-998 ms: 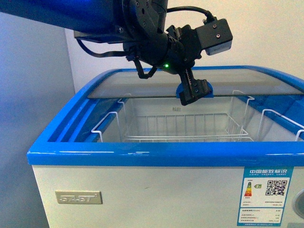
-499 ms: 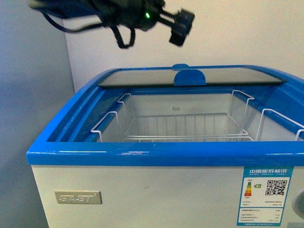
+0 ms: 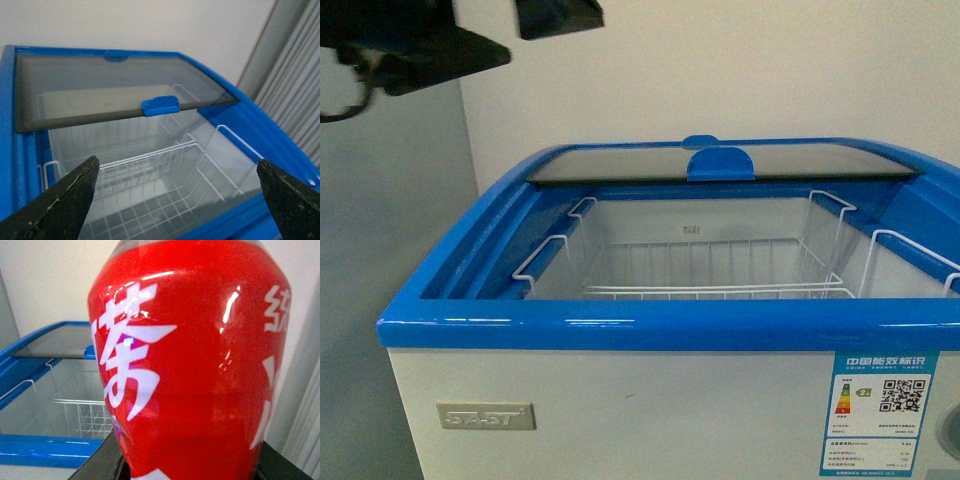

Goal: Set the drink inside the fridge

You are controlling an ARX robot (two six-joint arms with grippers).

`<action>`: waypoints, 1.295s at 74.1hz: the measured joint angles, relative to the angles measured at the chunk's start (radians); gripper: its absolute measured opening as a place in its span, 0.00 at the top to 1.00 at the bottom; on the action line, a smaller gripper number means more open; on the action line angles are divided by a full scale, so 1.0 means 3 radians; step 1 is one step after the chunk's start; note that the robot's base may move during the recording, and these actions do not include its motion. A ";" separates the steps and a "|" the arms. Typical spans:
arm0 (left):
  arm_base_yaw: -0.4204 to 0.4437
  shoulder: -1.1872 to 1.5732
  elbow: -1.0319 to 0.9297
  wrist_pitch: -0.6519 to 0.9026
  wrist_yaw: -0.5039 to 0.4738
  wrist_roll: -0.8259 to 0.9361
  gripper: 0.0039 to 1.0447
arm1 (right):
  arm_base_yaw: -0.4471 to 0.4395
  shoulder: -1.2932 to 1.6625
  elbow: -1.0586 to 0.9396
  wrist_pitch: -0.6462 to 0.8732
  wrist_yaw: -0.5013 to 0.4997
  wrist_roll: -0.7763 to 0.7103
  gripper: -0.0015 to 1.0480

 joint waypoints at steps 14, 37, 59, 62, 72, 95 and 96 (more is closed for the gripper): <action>0.0231 -0.1208 -0.0963 -0.0252 -0.1759 0.0435 0.34 | 0.0000 0.0000 0.0000 0.0000 0.0005 0.0000 0.64; 0.0820 -0.2159 -0.2211 -0.0052 -0.1437 0.0599 0.84 | -0.0528 0.0301 0.0608 -0.1462 -0.0637 0.0434 0.64; 0.0827 -0.2536 -0.2660 0.0027 -0.1439 0.0614 0.98 | -0.1991 0.1141 0.1470 -0.1713 -0.2312 -0.0942 0.65; 0.0827 -0.2586 -0.2707 0.0027 -0.1438 0.0614 0.98 | -0.1967 0.1354 0.1639 -0.1630 -0.2275 -0.1242 0.65; 0.0827 -0.2733 -0.2824 0.0024 -0.1434 0.0614 0.98 | -0.1685 0.1953 0.2052 -0.1359 -0.1996 -0.2351 0.65; 0.0830 -0.3040 -0.3012 -0.0099 -0.1438 0.0615 0.98 | -0.0884 0.3187 0.2656 -0.1369 -0.1731 -0.4850 0.65; 0.0830 -0.3053 -0.3017 -0.0106 -0.1438 0.0615 0.98 | -0.0861 0.3225 0.2681 -0.1361 -0.1724 -0.4918 0.65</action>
